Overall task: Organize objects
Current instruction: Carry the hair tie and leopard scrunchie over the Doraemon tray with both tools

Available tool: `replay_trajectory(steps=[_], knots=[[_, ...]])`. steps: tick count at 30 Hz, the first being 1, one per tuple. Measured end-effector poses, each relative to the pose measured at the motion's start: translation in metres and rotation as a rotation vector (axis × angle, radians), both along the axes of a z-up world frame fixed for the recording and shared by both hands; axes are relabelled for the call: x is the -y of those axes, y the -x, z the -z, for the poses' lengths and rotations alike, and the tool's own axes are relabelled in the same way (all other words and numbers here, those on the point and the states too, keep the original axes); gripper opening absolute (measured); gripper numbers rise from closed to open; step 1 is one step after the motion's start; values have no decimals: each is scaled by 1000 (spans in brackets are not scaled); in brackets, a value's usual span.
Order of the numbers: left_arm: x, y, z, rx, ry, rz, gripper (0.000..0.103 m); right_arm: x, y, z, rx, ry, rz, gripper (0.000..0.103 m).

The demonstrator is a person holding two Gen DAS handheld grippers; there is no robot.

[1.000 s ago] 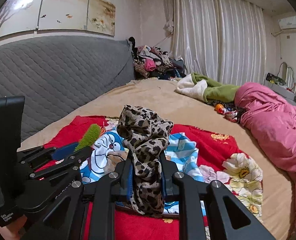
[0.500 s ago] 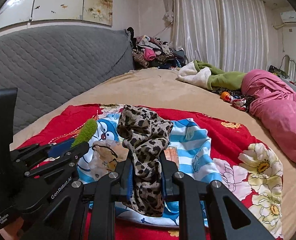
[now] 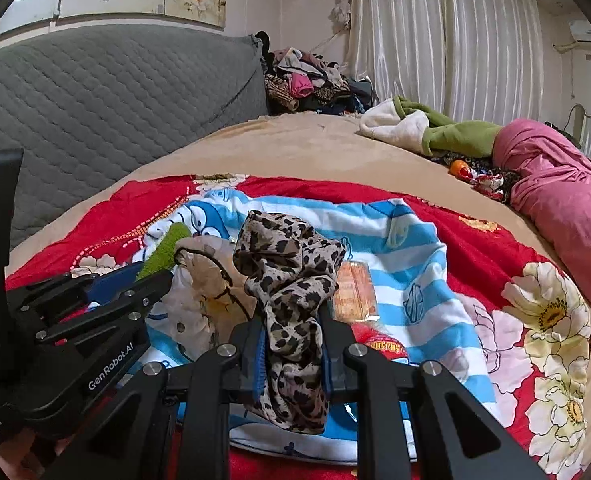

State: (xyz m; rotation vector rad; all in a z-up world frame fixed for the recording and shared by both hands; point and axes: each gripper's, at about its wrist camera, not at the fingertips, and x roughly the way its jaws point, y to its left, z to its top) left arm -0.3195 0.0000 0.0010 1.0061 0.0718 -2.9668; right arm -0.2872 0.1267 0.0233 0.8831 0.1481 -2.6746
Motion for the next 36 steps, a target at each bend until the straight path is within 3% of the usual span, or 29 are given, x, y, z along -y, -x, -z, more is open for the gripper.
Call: replay_trajectory(steps=[36], knots=[[-5,18,31,81,2,18,23,9,18,40,109,-70,-14,21]])
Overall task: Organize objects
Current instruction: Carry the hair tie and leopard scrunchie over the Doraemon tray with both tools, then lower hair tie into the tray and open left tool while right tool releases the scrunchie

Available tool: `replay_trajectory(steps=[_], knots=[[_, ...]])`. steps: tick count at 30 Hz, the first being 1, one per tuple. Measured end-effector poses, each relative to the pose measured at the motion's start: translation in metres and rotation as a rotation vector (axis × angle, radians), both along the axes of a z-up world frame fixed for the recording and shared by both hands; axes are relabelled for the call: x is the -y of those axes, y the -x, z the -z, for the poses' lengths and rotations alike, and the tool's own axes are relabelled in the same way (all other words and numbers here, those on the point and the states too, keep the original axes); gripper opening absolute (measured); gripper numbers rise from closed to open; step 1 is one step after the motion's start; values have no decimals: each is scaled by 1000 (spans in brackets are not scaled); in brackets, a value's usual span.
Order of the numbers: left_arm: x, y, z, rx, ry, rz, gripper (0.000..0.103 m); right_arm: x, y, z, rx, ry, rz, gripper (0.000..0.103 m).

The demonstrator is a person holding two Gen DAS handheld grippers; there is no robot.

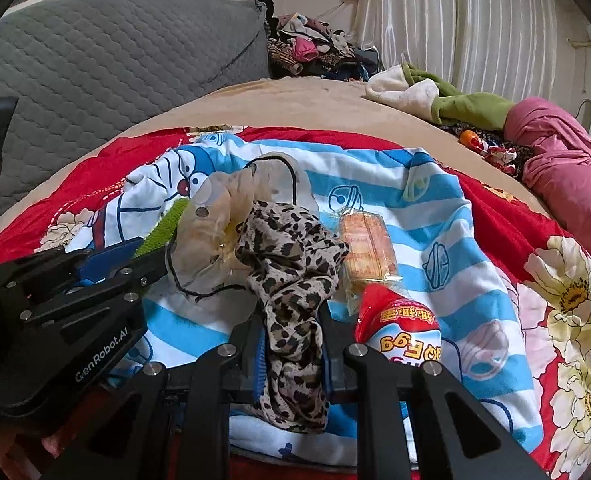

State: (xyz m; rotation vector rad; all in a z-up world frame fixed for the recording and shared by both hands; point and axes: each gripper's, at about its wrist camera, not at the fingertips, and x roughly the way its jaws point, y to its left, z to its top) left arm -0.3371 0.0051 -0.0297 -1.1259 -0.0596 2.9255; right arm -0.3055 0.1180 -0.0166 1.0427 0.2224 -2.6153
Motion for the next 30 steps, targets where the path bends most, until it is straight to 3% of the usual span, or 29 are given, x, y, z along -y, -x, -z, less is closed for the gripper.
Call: replay_trajectory(steps=[17,30], knots=[[0,5,8,31,3,-1,28,3,0,5,24,-27,-2,24],[2,5,8,40,3,0,52,4,1,9,39,-45,1,40]])
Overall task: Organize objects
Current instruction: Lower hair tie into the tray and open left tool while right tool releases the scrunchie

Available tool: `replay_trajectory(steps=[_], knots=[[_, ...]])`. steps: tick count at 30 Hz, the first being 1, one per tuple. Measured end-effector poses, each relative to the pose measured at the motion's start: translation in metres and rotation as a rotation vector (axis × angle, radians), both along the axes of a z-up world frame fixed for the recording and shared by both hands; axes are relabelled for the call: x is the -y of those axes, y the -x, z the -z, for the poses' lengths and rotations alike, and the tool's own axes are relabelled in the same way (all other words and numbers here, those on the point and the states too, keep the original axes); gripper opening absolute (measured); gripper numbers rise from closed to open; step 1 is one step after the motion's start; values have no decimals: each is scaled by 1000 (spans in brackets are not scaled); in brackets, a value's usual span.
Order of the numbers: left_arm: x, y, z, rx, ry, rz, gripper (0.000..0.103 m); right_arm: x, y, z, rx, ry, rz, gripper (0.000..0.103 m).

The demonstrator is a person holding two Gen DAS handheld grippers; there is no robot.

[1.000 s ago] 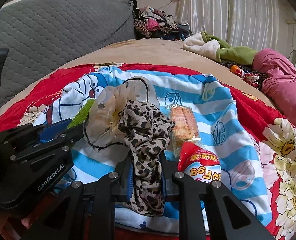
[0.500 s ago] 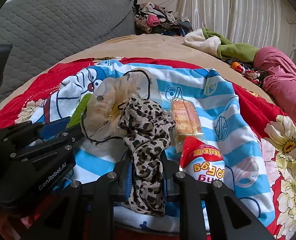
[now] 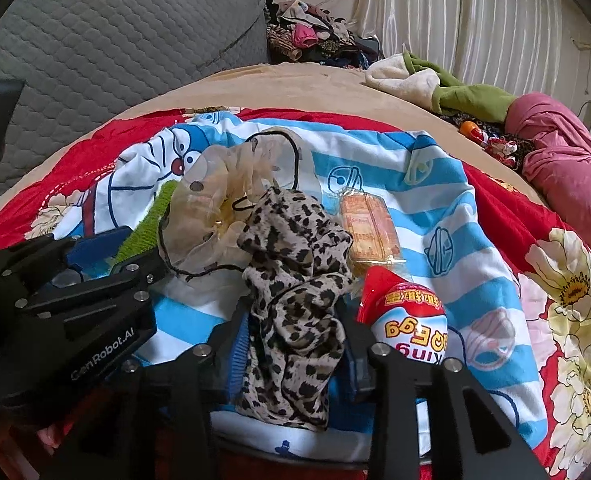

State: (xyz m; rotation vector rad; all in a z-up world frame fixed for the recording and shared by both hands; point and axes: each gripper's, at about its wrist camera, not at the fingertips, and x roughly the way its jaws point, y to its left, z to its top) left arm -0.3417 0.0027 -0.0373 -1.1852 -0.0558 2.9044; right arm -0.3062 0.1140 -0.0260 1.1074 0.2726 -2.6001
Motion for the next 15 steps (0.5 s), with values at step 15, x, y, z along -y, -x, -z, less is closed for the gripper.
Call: replay_trajectory(steps=[15], knots=[[4,0,1,16,-8,-13,72,-6,-1,-4,-15,0,12,46]])
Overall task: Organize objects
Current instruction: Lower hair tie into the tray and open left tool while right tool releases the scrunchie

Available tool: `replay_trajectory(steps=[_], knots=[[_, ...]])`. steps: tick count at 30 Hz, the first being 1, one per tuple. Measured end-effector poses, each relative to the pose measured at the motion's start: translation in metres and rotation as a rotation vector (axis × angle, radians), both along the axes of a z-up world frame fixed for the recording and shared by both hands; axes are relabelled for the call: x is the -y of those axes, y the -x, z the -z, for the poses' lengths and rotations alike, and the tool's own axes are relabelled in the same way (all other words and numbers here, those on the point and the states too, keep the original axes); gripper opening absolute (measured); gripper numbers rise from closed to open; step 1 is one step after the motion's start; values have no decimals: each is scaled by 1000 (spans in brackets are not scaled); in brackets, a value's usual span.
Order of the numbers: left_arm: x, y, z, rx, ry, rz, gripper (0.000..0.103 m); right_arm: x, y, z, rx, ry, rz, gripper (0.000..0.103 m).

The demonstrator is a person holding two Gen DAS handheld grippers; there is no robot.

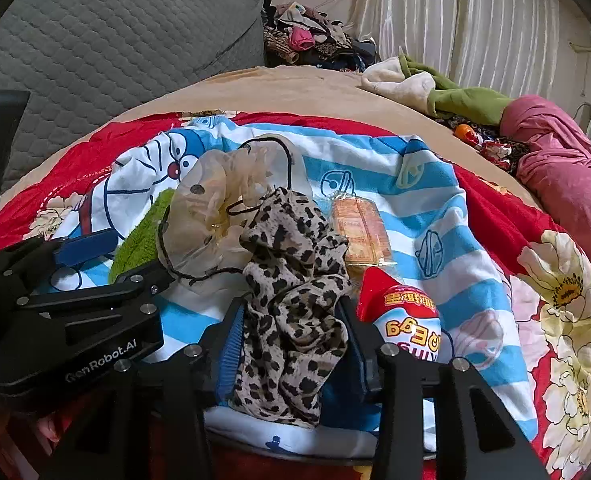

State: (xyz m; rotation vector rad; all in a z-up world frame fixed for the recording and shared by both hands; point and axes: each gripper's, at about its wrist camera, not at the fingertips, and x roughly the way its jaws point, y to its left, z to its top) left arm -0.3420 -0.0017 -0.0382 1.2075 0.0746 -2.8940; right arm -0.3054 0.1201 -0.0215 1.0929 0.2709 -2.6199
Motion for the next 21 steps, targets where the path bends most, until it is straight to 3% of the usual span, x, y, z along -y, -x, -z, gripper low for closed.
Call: replay_trajectory(steps=[21], knots=[[9,-7,-15,-6,-1,-13,80,-8,-5,-14,-34,28,19,73]])
